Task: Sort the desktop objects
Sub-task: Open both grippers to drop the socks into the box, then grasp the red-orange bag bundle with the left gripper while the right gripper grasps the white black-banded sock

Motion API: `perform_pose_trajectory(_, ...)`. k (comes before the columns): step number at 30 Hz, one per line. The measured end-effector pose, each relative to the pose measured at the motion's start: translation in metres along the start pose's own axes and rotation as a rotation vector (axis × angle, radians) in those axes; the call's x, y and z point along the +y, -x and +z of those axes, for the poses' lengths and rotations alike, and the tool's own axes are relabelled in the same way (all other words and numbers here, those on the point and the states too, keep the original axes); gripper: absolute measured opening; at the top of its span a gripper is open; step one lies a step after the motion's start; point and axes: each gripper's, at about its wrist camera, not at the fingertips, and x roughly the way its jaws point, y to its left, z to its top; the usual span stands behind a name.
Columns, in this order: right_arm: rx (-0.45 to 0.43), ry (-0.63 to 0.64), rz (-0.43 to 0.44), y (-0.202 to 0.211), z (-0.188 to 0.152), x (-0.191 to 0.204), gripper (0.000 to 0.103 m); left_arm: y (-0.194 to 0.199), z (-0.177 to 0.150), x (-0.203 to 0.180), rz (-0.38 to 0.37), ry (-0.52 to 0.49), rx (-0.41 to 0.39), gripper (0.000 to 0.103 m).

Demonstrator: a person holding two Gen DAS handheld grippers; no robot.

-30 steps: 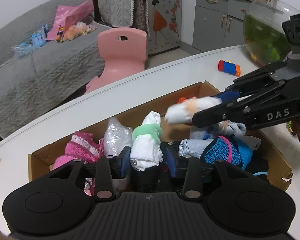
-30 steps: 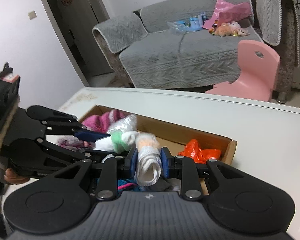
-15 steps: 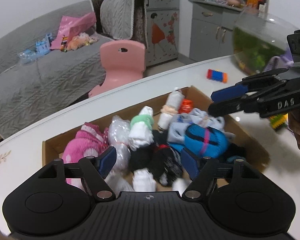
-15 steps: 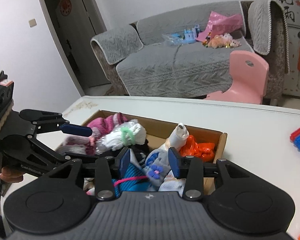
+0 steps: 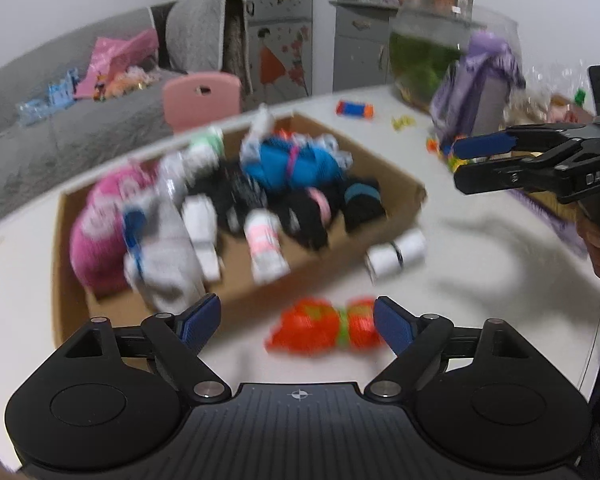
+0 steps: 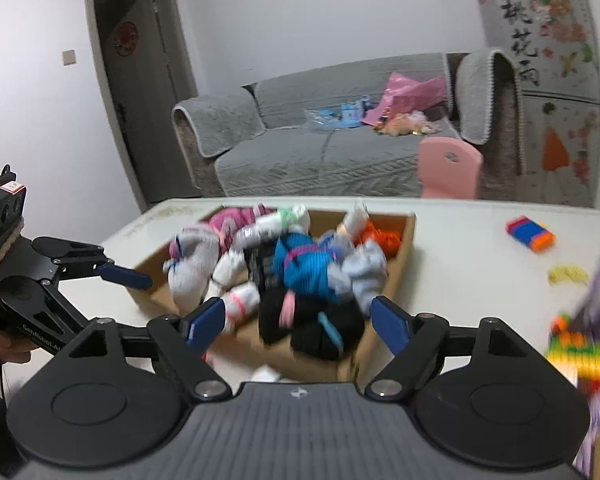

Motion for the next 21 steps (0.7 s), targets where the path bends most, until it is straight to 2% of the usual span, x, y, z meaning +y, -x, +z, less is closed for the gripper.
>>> perform_pose_trajectory(3, 0.023, -0.058, -0.036, -0.005, -0.015, 0.001, 0.085, -0.004, -0.010, -0.006, -0.018, 0.020, 0.016, 0.087)
perform_pose_trajectory(9, 0.063, -0.178, -0.104, -0.024, -0.039, 0.001, 0.085, -0.018, -0.017, -0.017, 0.007, 0.018, 0.035, 0.087)
perform_pose_trajectory(16, 0.083, -0.165, -0.205, -0.037, -0.050, 0.013, 0.086, -0.031, -0.021, -0.011, -0.006, 0.081, 0.035, 0.087)
perform_pose_trajectory(21, 0.083, -0.159, -0.202, -0.045, -0.049, 0.021, 0.088, -0.037, -0.024, -0.013, 0.006, 0.070, 0.040, 0.087)
